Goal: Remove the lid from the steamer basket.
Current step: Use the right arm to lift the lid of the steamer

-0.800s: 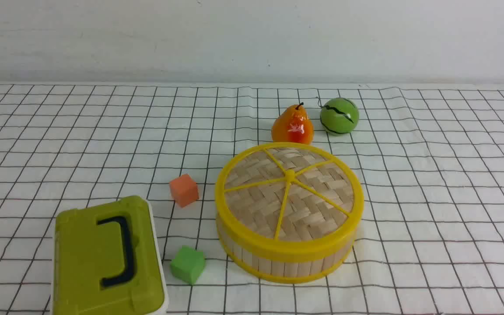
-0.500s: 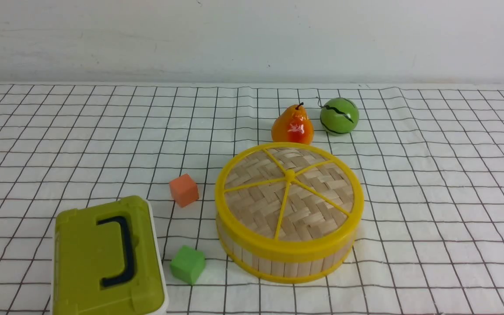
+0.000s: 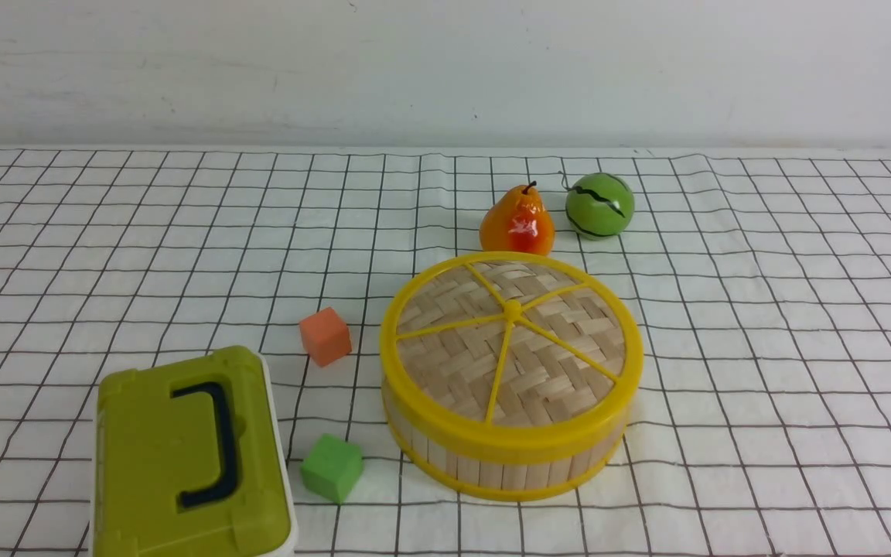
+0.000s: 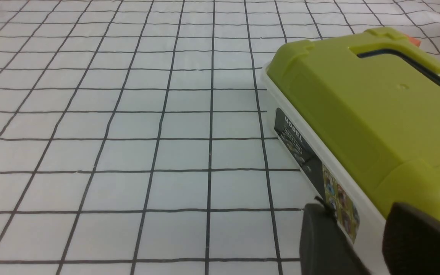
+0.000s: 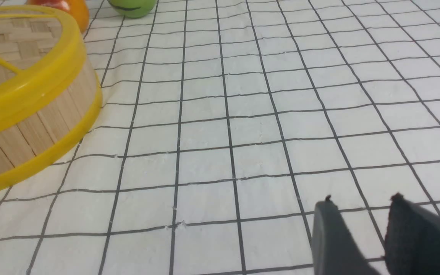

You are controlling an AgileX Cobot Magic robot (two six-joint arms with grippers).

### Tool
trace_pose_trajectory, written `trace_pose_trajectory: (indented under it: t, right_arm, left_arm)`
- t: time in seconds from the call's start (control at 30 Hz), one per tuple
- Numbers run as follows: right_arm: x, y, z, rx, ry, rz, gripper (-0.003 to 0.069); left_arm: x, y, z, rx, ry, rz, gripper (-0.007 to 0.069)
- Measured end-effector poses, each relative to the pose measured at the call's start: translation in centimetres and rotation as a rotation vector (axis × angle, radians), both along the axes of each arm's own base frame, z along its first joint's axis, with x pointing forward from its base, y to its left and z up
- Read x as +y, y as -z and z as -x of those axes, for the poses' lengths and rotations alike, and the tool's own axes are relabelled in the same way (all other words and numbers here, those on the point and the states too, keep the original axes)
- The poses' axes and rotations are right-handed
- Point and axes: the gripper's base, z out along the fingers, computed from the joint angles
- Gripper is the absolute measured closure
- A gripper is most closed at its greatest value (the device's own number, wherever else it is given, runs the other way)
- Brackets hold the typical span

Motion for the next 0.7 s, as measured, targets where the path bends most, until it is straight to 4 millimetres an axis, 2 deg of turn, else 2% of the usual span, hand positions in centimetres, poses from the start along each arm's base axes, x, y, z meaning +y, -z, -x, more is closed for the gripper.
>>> trace_pose_trajectory:
  t: [0.7]
  right_arm:
    - [-0.06,0.00,0.00,0.000,0.001,0.018,0.0421]
  left_arm:
    - [0.00,0.00,0.00,0.000,0.000,0.000,0.0386]
